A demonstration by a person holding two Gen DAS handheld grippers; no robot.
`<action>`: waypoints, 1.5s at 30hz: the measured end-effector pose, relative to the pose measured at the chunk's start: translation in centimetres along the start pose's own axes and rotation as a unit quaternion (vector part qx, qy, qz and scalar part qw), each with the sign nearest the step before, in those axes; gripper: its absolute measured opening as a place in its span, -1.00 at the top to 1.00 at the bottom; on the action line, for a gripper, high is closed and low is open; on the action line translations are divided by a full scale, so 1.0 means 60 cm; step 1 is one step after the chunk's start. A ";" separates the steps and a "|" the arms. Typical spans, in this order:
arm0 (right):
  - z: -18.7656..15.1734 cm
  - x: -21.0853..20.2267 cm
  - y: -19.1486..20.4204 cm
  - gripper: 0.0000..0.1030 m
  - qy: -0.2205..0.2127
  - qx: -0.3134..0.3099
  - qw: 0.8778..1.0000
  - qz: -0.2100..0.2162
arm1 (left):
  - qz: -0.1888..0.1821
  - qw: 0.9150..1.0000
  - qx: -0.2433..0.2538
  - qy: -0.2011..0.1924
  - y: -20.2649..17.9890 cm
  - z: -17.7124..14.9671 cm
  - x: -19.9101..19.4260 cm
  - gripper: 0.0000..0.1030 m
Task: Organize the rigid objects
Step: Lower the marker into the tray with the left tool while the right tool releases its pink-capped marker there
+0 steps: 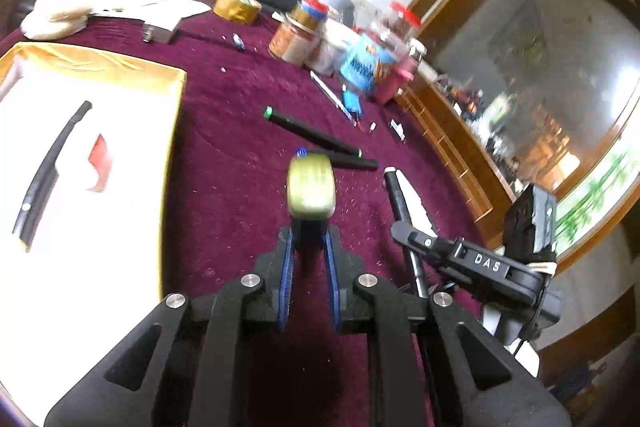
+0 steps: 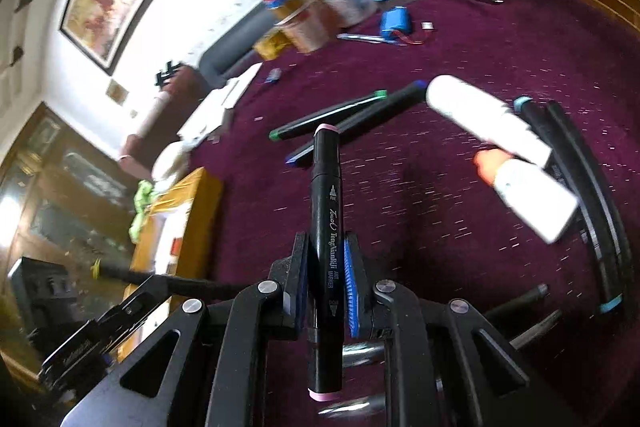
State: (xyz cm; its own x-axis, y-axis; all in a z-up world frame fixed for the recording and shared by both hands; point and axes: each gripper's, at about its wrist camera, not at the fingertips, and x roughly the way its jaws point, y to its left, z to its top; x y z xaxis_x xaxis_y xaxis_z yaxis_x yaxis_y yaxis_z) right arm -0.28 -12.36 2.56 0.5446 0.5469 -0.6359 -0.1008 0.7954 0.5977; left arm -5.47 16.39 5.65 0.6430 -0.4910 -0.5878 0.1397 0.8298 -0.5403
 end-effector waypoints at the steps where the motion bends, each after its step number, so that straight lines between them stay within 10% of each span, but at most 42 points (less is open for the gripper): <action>1: -0.002 -0.002 0.010 0.73 0.002 -0.004 1.000 0.008 | -0.008 1.000 -0.007 -0.010 0.006 0.001 -0.017 0.77; 13: -0.025 0.065 0.185 0.72 0.066 -0.076 0.989 0.105 | -0.027 0.994 -0.060 -0.084 0.110 0.014 -0.173 0.76; 23: -0.062 0.234 0.349 0.72 0.169 -0.093 0.970 0.148 | 0.015 0.991 -0.115 -0.068 0.251 0.062 -0.189 0.76; 36: -0.074 0.377 0.426 0.71 0.185 -0.115 0.973 0.071 | 0.041 0.985 -0.165 -0.022 0.348 0.097 -0.115 0.74; 45: -0.046 0.323 0.392 0.34 0.149 -0.122 0.980 0.056 | 0.062 0.982 -0.166 -0.068 0.325 0.089 -0.168 -0.13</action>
State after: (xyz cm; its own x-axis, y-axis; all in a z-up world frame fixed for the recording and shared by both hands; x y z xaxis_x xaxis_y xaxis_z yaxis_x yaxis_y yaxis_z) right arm 5.62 17.66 2.97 0.2549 0.6576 -0.7090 -0.3624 0.7447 0.5604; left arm -5.22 38.96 4.26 0.7367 -0.3337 -0.5881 -0.1840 0.7379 -0.6493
